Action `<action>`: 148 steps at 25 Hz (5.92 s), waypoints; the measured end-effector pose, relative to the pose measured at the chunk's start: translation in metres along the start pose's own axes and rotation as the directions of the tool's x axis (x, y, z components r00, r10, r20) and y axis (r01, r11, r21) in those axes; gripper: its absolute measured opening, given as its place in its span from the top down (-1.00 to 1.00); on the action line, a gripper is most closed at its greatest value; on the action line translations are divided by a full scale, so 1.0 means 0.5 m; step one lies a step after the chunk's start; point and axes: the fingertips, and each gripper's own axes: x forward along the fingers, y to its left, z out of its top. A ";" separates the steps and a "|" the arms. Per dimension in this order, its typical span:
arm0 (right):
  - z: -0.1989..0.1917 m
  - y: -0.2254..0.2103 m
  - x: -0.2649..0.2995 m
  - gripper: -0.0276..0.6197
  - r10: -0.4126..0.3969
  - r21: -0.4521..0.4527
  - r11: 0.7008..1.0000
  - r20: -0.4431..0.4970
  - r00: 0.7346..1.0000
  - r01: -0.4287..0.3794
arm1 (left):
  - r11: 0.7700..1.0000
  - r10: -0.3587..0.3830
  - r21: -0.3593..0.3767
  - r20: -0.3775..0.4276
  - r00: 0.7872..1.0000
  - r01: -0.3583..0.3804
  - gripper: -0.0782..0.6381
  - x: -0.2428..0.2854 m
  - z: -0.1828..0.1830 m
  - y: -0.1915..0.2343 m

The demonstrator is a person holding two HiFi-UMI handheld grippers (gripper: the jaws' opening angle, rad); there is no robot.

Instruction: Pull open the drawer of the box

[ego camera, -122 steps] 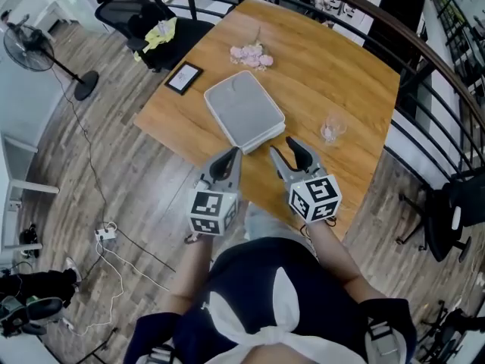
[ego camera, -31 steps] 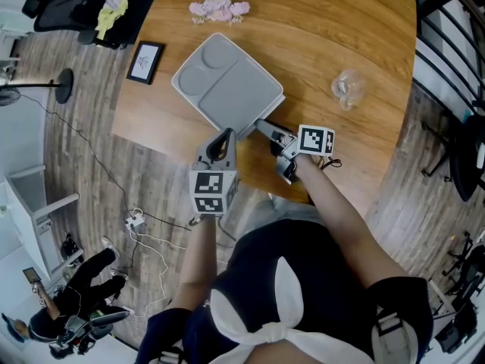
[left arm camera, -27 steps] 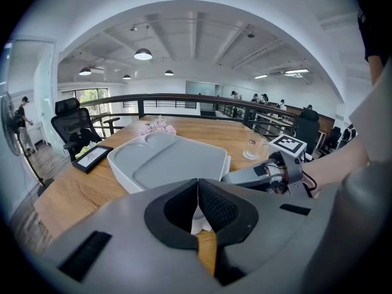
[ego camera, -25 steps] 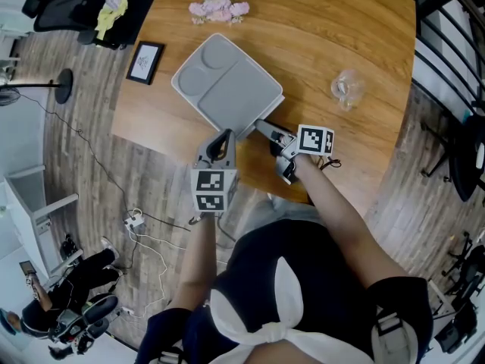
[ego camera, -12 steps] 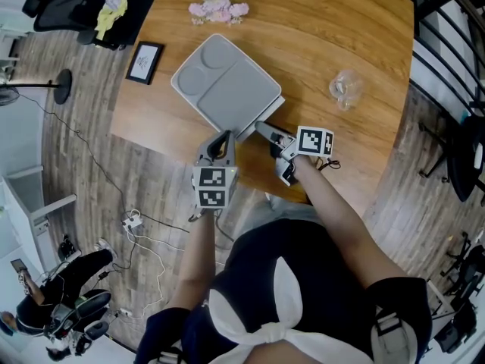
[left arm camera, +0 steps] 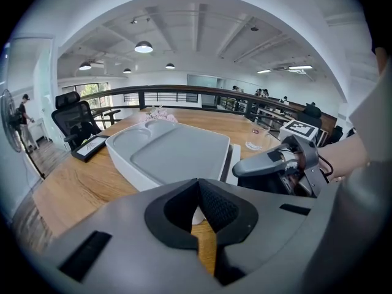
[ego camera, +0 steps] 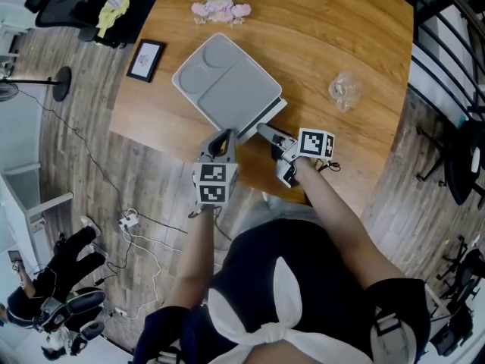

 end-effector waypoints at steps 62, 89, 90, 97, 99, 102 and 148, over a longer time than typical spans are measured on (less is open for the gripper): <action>-0.057 0.033 -0.128 0.54 -0.193 -0.417 0.895 -0.050 0.980 0.155 | 0.998 0.036 -0.050 0.039 0.999 -0.034 0.73 -0.021 -0.002 -0.008; -0.086 0.093 -0.099 0.33 -0.477 -0.970 0.132 -0.242 0.845 -0.203 | 0.998 0.021 -0.057 0.030 0.999 -0.020 0.73 -0.028 -0.005 -0.012; -0.086 0.092 -0.097 0.33 -0.488 -0.969 0.113 -0.247 0.837 -0.220 | 0.998 0.021 -0.057 0.035 0.999 -0.019 0.73 -0.027 -0.003 -0.011; -0.086 0.082 -0.090 0.33 -0.561 -0.936 -0.009 -0.286 0.777 -0.351 | 0.998 0.019 -0.060 0.052 0.998 -0.016 0.73 -0.023 0.001 -0.011; -0.090 0.077 -0.089 0.33 -0.579 -0.922 -0.031 -0.298 0.759 -0.386 | 0.998 0.018 -0.061 0.055 0.998 -0.015 0.73 -0.023 0.002 -0.012; -0.097 0.068 -0.087 0.33 -0.607 -0.900 -0.056 -0.313 0.731 -0.432 | 0.998 0.019 -0.065 0.056 0.998 -0.015 0.73 -0.024 0.003 -0.012; -0.144 0.037 -0.120 0.55 -0.691 -0.751 -0.109 -0.413 0.593 -0.651 | 0.997 0.019 -0.080 0.055 0.998 -0.014 0.73 -0.020 -0.005 -0.012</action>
